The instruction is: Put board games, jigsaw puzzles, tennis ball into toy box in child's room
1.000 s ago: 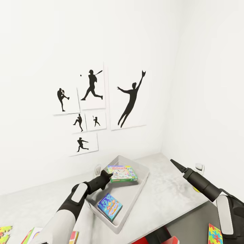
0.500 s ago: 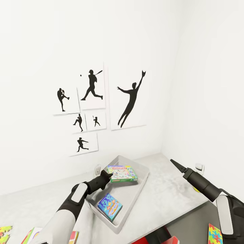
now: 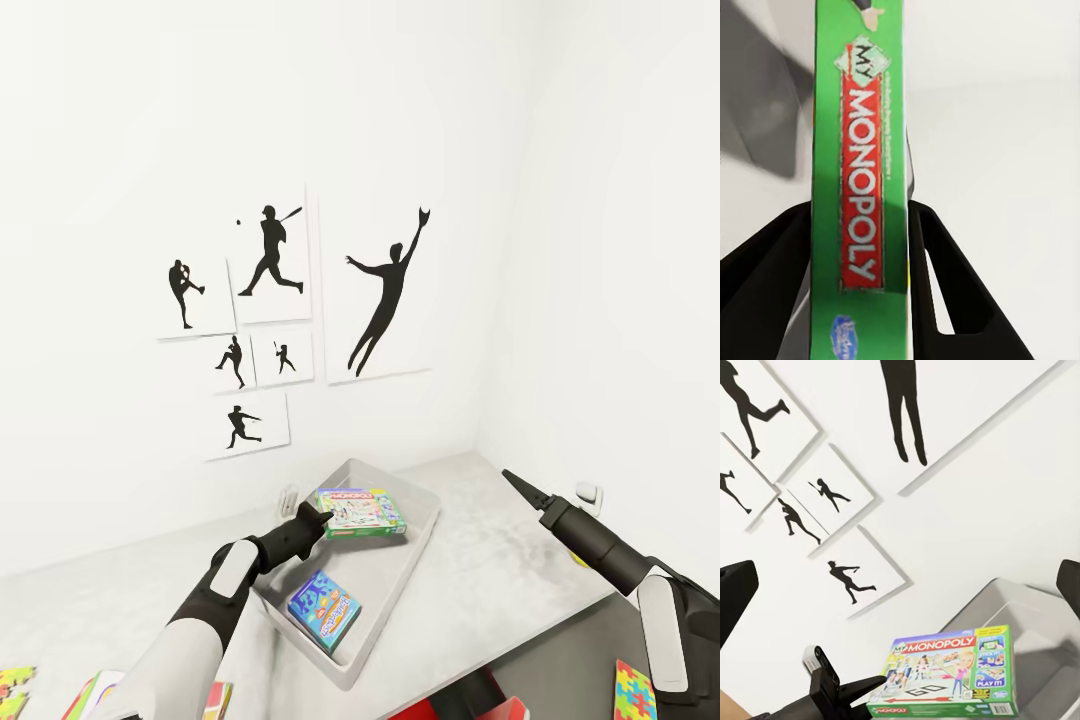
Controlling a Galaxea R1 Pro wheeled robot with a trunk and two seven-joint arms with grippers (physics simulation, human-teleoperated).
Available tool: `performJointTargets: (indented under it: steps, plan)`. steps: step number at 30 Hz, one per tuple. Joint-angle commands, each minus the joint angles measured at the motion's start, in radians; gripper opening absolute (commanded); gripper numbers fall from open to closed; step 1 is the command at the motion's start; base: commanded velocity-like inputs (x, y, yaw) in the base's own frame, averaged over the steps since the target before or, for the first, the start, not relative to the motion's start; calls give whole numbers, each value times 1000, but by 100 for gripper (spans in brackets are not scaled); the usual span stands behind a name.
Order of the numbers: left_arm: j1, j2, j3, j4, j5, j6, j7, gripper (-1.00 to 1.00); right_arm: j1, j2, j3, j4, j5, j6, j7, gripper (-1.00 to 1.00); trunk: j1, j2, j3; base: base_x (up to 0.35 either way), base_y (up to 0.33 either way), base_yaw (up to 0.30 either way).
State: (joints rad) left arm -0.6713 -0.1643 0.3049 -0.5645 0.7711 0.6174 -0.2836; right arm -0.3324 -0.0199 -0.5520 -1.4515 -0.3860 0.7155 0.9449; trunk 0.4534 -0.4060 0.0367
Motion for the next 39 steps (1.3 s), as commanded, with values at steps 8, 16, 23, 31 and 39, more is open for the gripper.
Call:
performJointTargets:
  steps: [8, 16, 23, 31, 39]
  plan:
    - [-1, -1, 9, 0, 1, 8, -2, -100, 0, 0, -1, 0, -3, 7, 2, 100, 20, -36, -16, 0, 0, 0]
    - [-1, -1, 9, 0, 2, 8, -2, -100, 0, 0, -1, 0, -3, 6, 2, 100, 39, -71, -32, 0, 0, 0]
    - [-1, -1, 10, 0, 1, 8, -1, -100, 0, 2, -1, 0, -1, 6, -2, 100, 39, -71, -32, 0, 0, 0]
    - [-1, -1, 9, 0, 1, 8, 0, -100, 0, 3, 0, -1, 1, 10, -6, 100, 39, -71, -32, 0, 0, 0]
    - [-1, -1, 8, 0, 1, 8, 0, -100, 0, -2, 3, -1, 0, 17, -6, 100, 39, -71, -41, 0, 0, 0]
